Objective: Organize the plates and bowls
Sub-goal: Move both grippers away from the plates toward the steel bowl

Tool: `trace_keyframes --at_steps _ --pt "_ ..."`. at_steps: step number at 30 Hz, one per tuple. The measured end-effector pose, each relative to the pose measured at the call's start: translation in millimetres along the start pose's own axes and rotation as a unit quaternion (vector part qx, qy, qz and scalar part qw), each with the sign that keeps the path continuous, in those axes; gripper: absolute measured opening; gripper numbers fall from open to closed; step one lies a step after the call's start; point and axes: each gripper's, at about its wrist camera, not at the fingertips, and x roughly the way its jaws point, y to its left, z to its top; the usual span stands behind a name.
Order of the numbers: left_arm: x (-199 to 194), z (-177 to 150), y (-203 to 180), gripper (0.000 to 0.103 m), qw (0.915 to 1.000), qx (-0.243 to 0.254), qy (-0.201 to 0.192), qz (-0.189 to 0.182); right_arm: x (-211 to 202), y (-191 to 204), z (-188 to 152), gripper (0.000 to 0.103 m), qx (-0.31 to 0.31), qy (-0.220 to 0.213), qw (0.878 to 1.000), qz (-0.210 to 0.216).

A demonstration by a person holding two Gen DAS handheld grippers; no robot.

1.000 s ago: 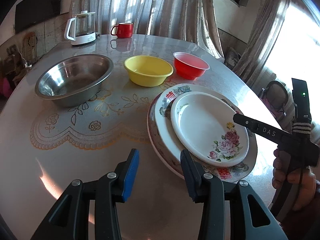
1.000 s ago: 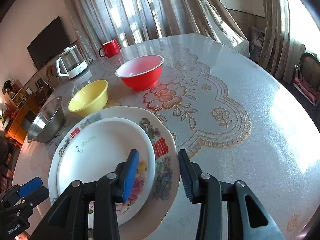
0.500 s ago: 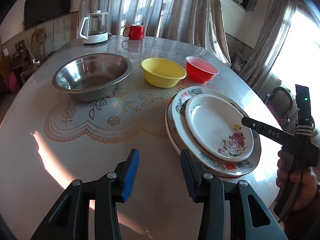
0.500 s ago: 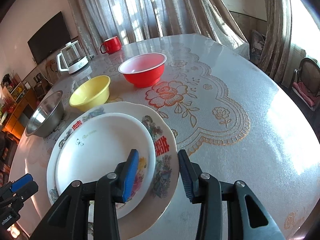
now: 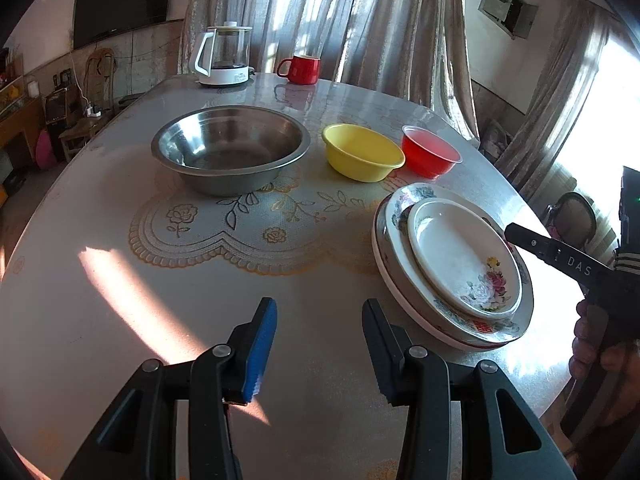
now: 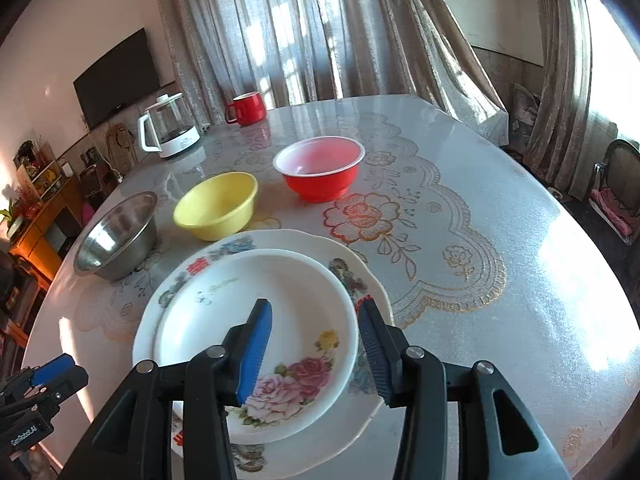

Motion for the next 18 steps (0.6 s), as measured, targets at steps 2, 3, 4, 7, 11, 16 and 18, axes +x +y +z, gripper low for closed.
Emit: trace_keyframes --at_steps 2,3,4,7,11,16,18 --pt "-2.8 -0.8 5.7 0.045 1.0000 -0.006 -0.002 0.004 -1.4 10.9 -0.8 0.045 -0.011 0.001 1.000 0.024" --pt "-4.5 -1.0 8.0 0.045 0.9999 -0.009 -0.004 0.007 -1.4 16.4 -1.4 0.045 -0.015 0.002 0.999 0.038" --pt "-5.5 -1.0 10.3 0.046 0.9999 -0.011 -0.005 0.010 -1.0 22.2 -2.3 0.045 -0.019 0.004 0.999 0.049" --pt "-9.9 -1.4 17.6 0.047 0.9996 -0.019 -0.012 0.015 0.6 41.9 -5.5 0.045 -0.038 0.013 0.996 0.075" --pt "-15.0 -2.2 26.5 0.047 0.9992 -0.029 -0.018 0.021 4.2 67.7 -11.7 0.046 -0.066 0.023 0.992 0.101" --pt "-18.2 -6.4 38.4 0.048 0.9985 -0.044 -0.019 0.027 11.1 95.7 -20.3 0.046 -0.093 0.042 0.987 0.126" --pt "-18.1 -8.4 43.1 0.048 0.9982 -0.049 -0.018 0.030 13.5 104.7 -22.9 0.046 -0.102 0.047 0.985 0.134"
